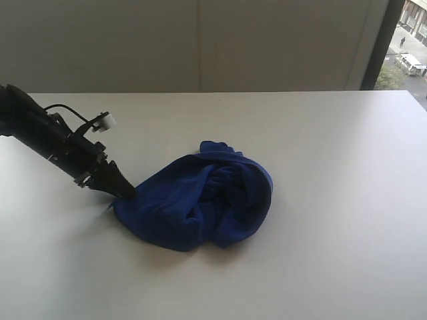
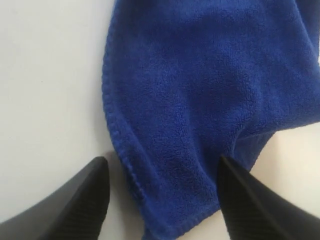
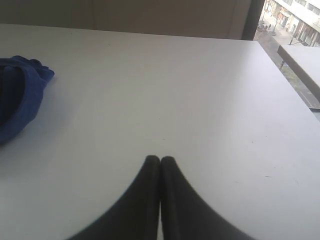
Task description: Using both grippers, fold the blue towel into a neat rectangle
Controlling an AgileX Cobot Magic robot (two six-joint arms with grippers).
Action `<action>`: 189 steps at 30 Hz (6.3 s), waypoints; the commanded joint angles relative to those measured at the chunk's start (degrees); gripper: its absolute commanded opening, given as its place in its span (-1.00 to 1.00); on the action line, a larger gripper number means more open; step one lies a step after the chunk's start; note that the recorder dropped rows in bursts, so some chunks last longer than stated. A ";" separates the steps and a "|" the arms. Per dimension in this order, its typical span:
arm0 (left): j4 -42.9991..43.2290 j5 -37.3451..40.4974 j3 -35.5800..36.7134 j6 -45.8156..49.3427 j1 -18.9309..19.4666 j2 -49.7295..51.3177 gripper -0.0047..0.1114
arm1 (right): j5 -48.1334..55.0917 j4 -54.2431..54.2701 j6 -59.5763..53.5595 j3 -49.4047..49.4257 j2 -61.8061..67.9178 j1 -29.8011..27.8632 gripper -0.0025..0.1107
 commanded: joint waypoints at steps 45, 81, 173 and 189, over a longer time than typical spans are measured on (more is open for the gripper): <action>27.53 -2.37 -13.36 -9.58 -5.57 -30.85 -0.92 | -0.65 -0.06 -0.26 0.38 -0.36 -0.34 -0.96; 31.78 -1.63 -14.27 -9.63 -5.45 -35.06 -0.92 | -22.19 10.44 16.52 -7.40 9.34 -0.20 -0.96; 46.15 1.77 -14.16 -18.55 -5.33 -41.12 -0.92 | 22.26 37.45 -41.77 -68.08 94.14 21.15 -0.95; 53.34 4.26 -10.29 -18.66 -5.33 -41.12 -0.92 | 20.72 20.29 -43.47 -72.42 97.04 23.05 0.14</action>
